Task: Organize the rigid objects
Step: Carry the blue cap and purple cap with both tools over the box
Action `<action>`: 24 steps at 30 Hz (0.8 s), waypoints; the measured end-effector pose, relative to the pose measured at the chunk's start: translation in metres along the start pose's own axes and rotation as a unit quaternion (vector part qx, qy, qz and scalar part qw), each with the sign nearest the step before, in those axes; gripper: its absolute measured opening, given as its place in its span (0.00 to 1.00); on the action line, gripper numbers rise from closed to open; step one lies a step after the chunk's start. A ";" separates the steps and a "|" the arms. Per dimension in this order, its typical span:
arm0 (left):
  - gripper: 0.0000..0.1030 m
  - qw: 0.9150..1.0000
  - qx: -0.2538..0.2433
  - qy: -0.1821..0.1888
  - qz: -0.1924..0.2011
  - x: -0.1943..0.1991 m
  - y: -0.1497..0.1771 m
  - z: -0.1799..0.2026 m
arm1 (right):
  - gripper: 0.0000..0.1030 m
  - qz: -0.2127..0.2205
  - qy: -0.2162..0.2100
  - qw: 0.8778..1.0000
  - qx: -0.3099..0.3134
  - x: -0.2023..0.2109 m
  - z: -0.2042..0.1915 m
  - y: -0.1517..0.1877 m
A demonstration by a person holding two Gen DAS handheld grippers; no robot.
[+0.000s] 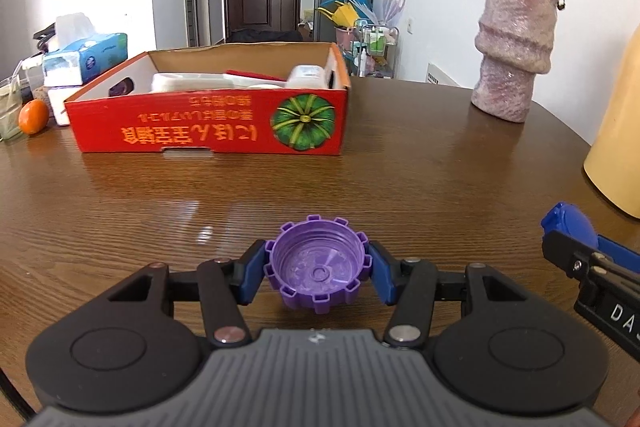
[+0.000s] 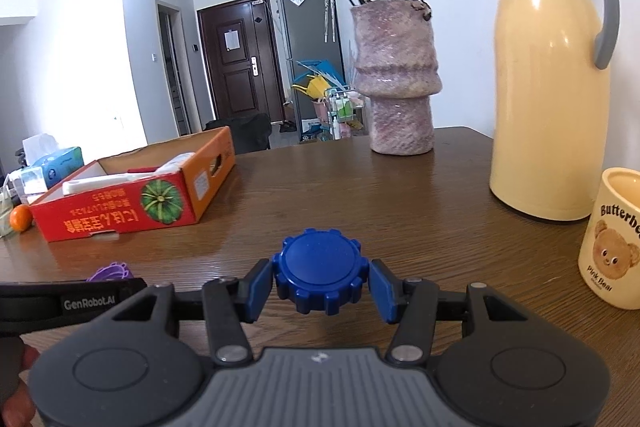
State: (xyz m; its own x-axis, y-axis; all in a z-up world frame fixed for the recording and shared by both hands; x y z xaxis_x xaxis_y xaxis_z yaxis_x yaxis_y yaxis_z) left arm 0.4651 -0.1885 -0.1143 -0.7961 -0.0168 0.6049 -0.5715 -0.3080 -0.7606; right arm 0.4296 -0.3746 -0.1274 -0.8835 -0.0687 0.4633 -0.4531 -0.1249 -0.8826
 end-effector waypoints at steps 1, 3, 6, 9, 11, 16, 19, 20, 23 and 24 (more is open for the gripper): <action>0.54 1.000 0.002 -0.001 0.002 0.002 -0.001 -0.005 | 0.50 0.001 -0.001 1.000 0.001 0.001 -0.004 0.000; 0.54 1.000 0.006 -0.002 0.006 0.004 -0.005 -0.013 | 0.50 0.003 -0.004 1.000 0.002 0.002 -0.015 -0.001; 0.54 1.000 0.013 -0.004 0.011 0.009 -0.010 -0.027 | 0.50 0.006 -0.009 1.000 0.004 0.004 -0.031 -0.002; 0.54 1.000 0.020 -0.006 0.018 0.013 -0.015 -0.041 | 0.50 0.010 -0.014 1.000 0.004 0.006 -0.047 -0.004; 0.54 0.999 0.024 -0.008 0.022 0.016 -0.019 -0.052 | 0.50 0.009 -0.018 1.000 0.003 0.006 -0.057 -0.005; 0.54 0.999 0.037 -0.012 0.028 0.020 -0.030 -0.077 | 0.50 0.008 -0.024 1.000 0.006 0.006 -0.084 -0.008; 0.54 0.998 0.041 -0.014 0.034 0.024 -0.036 -0.091 | 0.50 0.010 -0.029 1.000 0.003 0.007 -0.097 -0.010; 0.54 0.998 0.043 -0.014 0.036 0.025 -0.038 -0.095 | 0.50 0.011 -0.030 0.999 0.003 0.007 -0.101 -0.011; 0.54 0.998 0.049 -0.014 0.043 0.028 -0.046 -0.107 | 0.50 0.015 -0.032 0.999 0.002 0.007 -0.114 -0.015; 0.54 0.998 0.051 -0.013 0.045 0.029 -0.049 -0.111 | 0.50 0.018 -0.033 0.999 0.003 0.007 -0.118 -0.017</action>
State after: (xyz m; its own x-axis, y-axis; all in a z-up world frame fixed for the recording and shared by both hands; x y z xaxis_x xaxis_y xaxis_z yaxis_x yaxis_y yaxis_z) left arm 0.4482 -0.0683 -0.0860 -0.8374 -0.0739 0.5416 -0.4730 -0.3989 -0.7856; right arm 0.4169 -0.2561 -0.1189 -0.8895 -0.1374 0.4358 -0.4205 -0.1266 -0.8984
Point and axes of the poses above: each gripper's, at about its wrist camera, not at the fingertips, and x roughly against the way its jaws point, z to its right, y to its underside, the point moved 3 cm from there along -x, roughly the way its jaws point, and after that the axes turned 15 degrees about x, right-handed, at the moved point
